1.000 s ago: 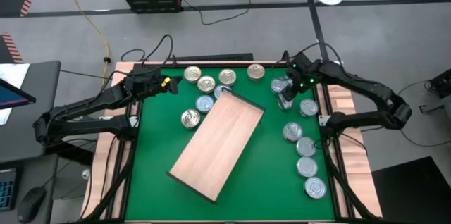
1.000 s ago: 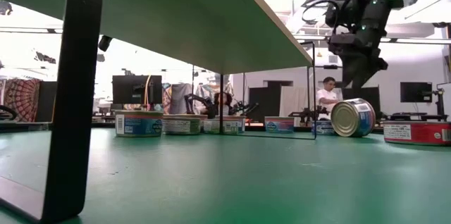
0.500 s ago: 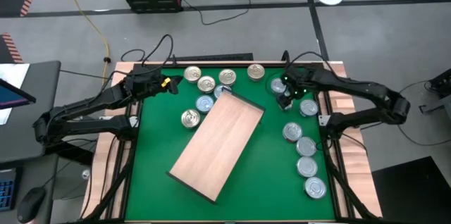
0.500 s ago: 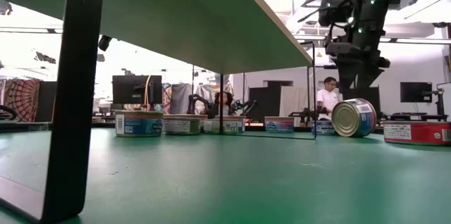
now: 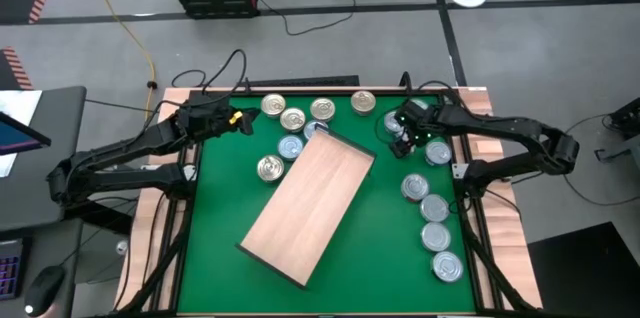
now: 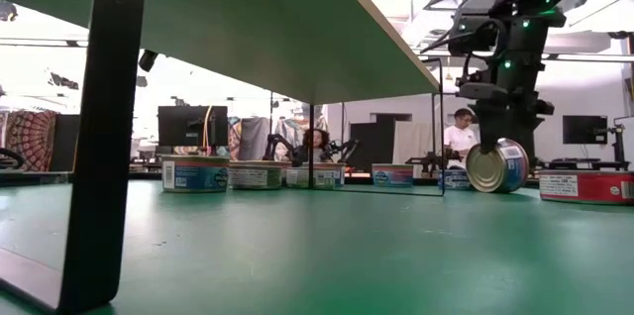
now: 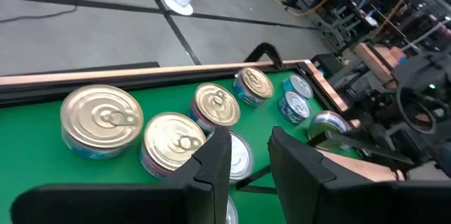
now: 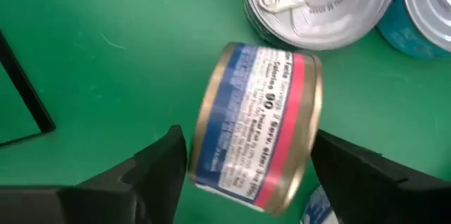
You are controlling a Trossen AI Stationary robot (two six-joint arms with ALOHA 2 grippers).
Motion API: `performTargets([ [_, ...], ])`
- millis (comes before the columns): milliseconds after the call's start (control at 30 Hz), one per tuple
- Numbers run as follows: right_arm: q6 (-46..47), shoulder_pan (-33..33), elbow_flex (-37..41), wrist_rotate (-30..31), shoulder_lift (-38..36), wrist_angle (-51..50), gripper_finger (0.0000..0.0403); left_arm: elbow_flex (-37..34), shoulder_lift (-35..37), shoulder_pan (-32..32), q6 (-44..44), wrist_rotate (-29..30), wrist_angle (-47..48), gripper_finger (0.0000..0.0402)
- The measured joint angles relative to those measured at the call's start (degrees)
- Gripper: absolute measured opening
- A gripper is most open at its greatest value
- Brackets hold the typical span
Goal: Stack canned seafood by type on shelf
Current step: Put the blue pink tuna can on the shelf
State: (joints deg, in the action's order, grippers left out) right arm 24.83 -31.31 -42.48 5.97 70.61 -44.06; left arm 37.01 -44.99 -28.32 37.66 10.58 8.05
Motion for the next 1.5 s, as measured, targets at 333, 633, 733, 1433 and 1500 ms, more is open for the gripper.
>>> performTargets([
  [333,-10.42,2.43,1.47,0.19,-0.34,0.56,0.0209,0.00,0.00,-0.02,0.00,0.12,0.01,0.0091],
  [633,-29.64,9.19,-11.97,1.96,-5.18,-7.27,0.0209,0.00,0.00,-0.02,1.02,0.10,0.00,0.0091],
  [733,-38.98,12.23,-17.96,5.21,-6.91,-5.70,0.0211,0.00,0.00,-0.02,2.23,0.15,0.00,0.0091],
  [1433,-64.10,32.20,-23.67,5.97,3.65,14.37,0.0227,0.00,0.02,-0.01,17.08,-4.75,-12.42,0.0091],
  [1500,-63.25,33.02,-23.67,5.97,5.86,14.54,0.0228,0.00,0.02,0.01,17.09,-7.06,-13.44,0.0091],
])
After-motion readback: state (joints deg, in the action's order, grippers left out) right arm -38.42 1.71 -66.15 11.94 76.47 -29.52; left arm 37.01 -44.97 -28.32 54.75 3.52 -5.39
